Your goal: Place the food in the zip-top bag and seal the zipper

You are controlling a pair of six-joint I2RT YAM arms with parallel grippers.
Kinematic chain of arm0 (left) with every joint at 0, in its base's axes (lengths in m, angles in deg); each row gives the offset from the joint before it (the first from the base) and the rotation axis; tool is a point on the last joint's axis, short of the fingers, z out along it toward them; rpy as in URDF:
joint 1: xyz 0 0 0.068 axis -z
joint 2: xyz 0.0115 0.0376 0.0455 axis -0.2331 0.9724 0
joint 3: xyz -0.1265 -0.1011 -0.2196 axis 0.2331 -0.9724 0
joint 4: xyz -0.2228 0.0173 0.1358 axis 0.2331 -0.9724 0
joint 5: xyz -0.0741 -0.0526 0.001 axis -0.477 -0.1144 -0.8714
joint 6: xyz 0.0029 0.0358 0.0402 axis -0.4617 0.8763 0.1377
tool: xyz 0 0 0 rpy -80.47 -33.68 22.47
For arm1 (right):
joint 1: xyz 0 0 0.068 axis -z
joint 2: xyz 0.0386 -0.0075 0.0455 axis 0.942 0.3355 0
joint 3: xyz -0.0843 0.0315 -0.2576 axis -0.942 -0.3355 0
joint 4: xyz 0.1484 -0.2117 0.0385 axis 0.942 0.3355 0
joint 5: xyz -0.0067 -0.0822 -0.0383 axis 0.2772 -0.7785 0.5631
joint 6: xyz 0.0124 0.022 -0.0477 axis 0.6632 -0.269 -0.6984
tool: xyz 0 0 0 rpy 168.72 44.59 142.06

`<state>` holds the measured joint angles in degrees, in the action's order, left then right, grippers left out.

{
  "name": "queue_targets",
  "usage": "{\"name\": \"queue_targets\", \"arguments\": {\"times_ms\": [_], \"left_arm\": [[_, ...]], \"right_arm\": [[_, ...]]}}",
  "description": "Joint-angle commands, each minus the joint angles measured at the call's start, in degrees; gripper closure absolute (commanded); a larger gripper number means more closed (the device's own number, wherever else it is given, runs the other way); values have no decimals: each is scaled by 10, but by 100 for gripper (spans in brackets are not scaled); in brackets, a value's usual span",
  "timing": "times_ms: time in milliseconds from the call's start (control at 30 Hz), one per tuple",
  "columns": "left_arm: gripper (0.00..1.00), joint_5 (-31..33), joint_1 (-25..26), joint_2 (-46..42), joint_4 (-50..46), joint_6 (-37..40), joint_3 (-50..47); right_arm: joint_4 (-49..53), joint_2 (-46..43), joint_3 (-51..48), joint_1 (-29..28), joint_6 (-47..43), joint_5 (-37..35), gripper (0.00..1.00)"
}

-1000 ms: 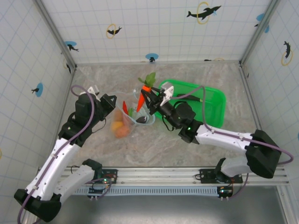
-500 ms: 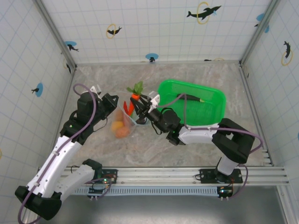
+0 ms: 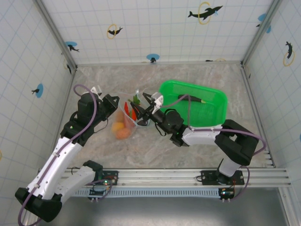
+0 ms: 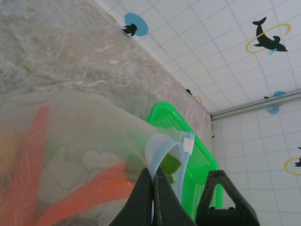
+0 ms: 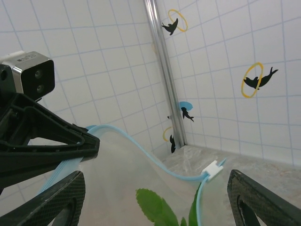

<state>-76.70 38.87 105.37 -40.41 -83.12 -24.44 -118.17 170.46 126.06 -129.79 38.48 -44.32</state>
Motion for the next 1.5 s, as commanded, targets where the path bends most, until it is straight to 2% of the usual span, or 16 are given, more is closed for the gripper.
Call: {"name": "queue_targets", "arguments": {"times_ms": [0,100,200,333,400,467,567,667,800,1067,1467], "left_arm": [[100,4,-2,-12,19,1,8],[100,8,-2,-14,16,5,8],[100,11,-2,-18,16,5,4],[100,15,-2,-22,15,5,0],[100,17,-2,-24,14,5,-1],[100,18,-2,-25,14,7,-2],[100,19,-2,-26,14,10,-4],[100,19,-2,-26,14,11,-6],[100,19,-3,-24,16,13,-8],[100,20,-2,-24,15,18,-12],[100,15,-2,-18,5,35,-2]], "right_arm": [[85,-59,15,4,-14,21,20],[185,-103,28,13,0,7,22],[352,-137,74,36,38,-24,25],[425,-192,48,75,61,-78,34],[497,-210,52,120,118,-56,37],[565,-216,60,178,173,11,37],[651,-215,58,244,210,62,36],[701,-205,56,282,189,102,33],[785,-167,87,308,101,62,28],[805,-54,127,365,42,74,18],[814,124,272,374,4,20,10]]}}
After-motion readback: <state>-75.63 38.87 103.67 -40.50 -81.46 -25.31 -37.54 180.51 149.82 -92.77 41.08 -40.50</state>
